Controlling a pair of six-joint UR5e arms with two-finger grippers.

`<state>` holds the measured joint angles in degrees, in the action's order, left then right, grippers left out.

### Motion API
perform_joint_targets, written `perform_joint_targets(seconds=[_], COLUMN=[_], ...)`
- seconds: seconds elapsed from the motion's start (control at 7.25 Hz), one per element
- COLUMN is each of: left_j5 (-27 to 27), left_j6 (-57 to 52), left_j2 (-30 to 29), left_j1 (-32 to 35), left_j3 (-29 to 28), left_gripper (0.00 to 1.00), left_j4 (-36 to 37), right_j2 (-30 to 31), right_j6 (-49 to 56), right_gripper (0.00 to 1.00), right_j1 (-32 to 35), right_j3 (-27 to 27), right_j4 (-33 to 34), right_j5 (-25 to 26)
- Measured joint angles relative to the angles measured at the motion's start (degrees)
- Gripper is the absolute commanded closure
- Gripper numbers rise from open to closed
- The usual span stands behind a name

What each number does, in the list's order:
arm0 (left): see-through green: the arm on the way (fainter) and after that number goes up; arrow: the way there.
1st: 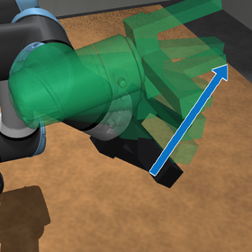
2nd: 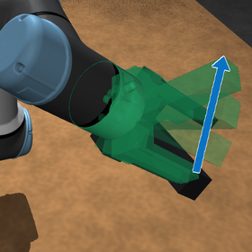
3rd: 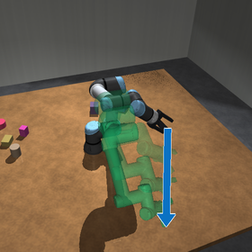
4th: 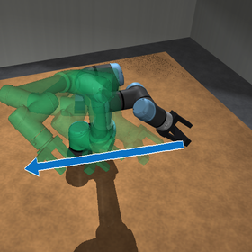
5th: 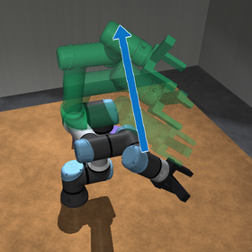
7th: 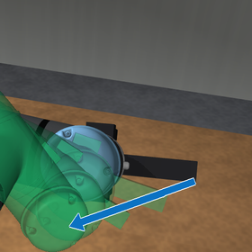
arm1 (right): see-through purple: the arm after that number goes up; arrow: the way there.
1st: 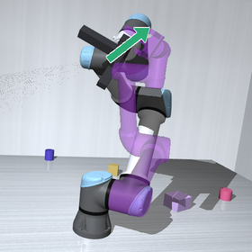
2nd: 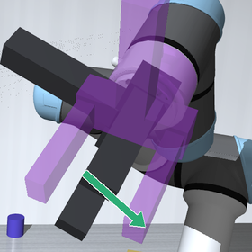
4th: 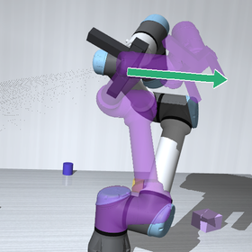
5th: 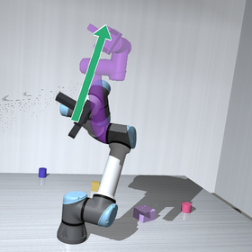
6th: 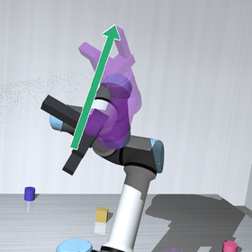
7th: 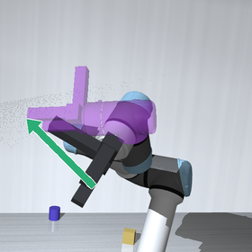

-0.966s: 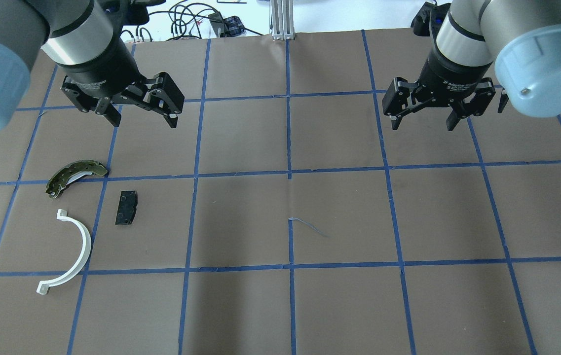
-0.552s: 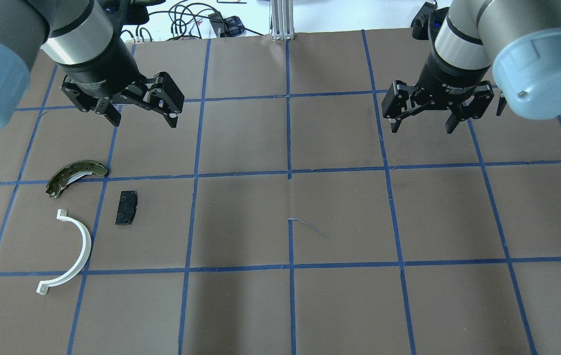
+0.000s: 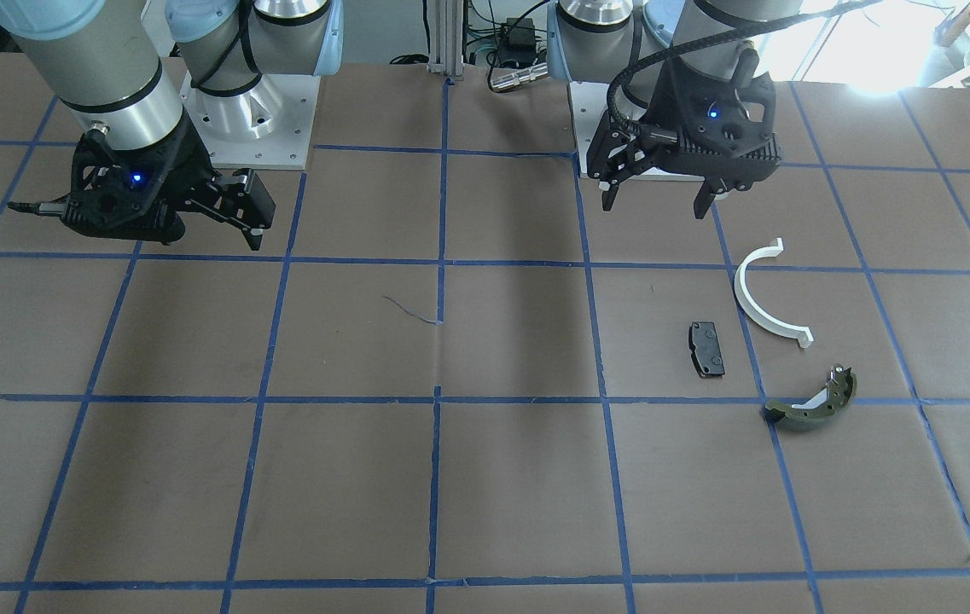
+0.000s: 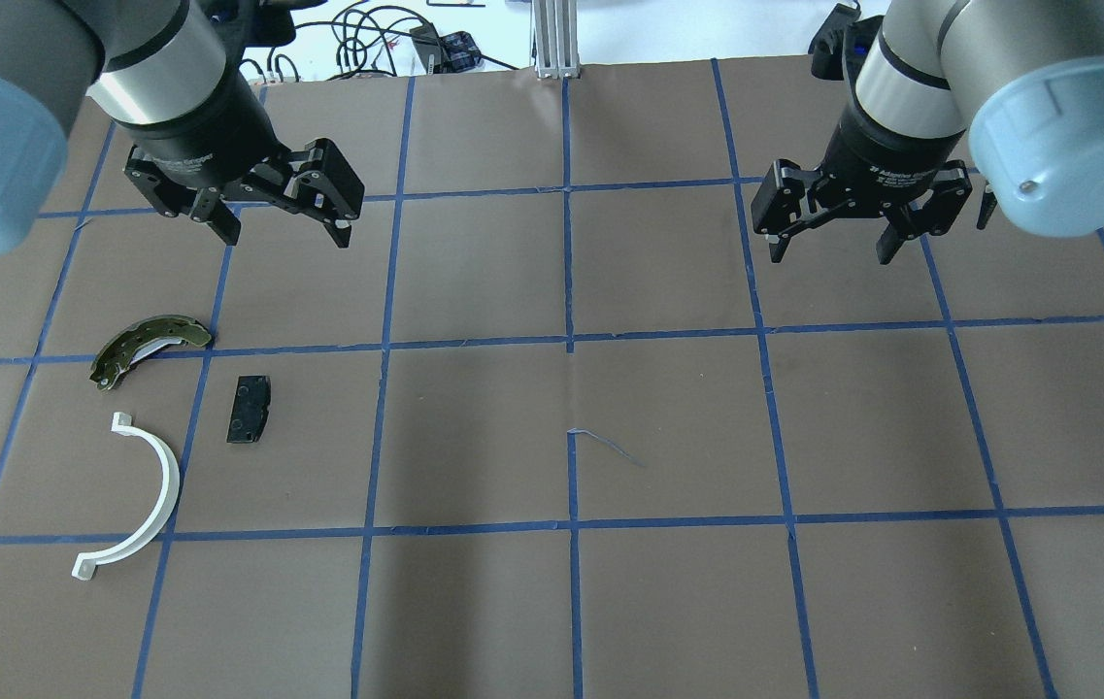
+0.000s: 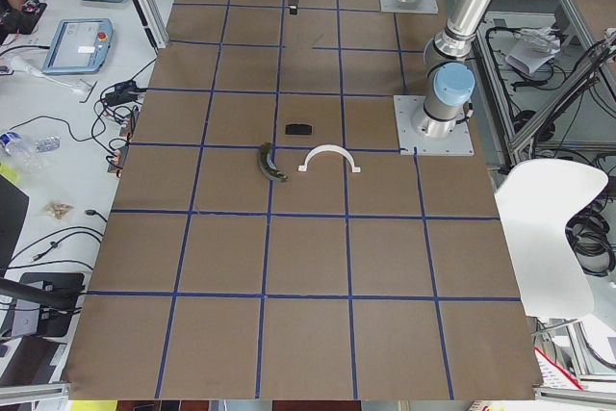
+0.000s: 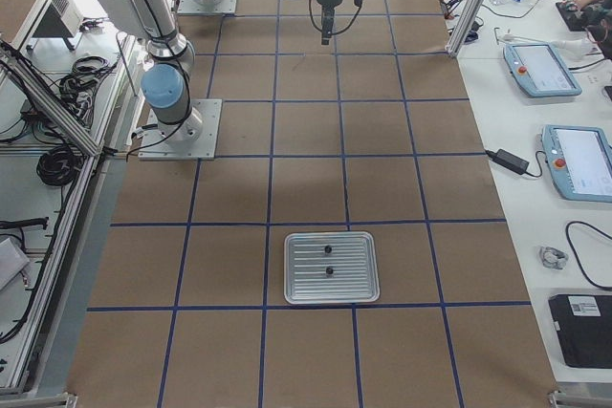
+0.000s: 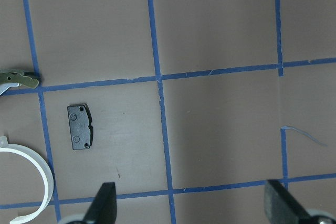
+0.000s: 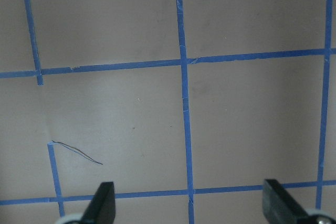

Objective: Place bearing gear from tray to pile

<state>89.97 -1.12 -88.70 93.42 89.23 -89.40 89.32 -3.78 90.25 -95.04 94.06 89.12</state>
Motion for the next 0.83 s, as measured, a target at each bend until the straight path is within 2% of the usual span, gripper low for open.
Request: perform_joint_targets(seconds=[0.83], left_j5=[0.1], left_j6=[-0.1], left_j2=[0.1], left_j1=[0.0], left_j3=[0.1], left_gripper=[0.00], left_j4=[0.0], right_j2=[0.6], right_j6=[0.0], right_gripper=[0.00], right_j1=[-1.2], right_j3=[0.9], right_j4=[-0.7], right_j5=[0.4])
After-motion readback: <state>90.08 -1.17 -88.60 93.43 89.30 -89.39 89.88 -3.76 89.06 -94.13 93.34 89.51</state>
